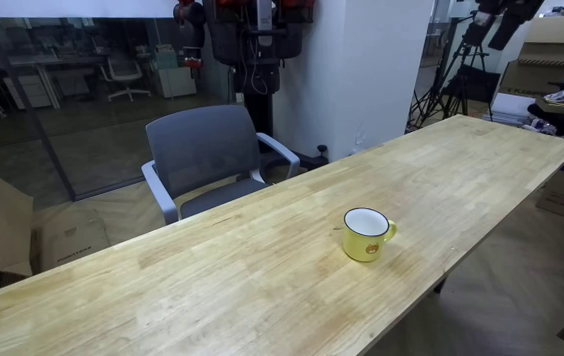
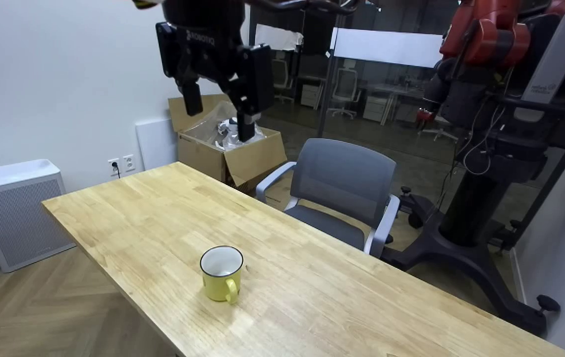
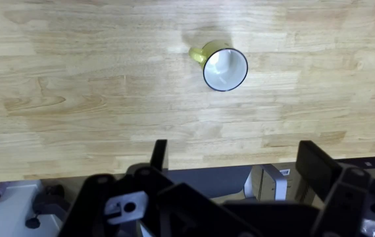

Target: Move the cup from right to left.

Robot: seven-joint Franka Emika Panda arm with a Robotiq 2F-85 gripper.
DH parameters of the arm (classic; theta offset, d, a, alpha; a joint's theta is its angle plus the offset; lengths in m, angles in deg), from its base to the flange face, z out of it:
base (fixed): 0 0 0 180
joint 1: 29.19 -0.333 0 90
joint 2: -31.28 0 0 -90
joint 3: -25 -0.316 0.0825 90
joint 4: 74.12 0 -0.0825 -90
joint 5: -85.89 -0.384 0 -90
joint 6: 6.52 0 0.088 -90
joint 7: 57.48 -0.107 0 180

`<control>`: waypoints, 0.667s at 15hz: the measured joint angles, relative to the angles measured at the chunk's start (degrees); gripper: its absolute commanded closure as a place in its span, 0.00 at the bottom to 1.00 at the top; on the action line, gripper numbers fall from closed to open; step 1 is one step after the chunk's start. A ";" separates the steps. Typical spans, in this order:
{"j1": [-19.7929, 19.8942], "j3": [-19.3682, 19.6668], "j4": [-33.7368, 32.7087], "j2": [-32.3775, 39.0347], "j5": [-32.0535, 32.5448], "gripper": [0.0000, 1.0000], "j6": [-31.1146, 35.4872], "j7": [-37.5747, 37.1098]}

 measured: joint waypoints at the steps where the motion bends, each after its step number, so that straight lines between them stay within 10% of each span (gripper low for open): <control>1: 0.06 -0.11 -0.01 0.78 0.07 0.00 2.26 0.06; 10: 0.06 -3.27 -4.87 20.27 5.54 0.00 11.03 2.99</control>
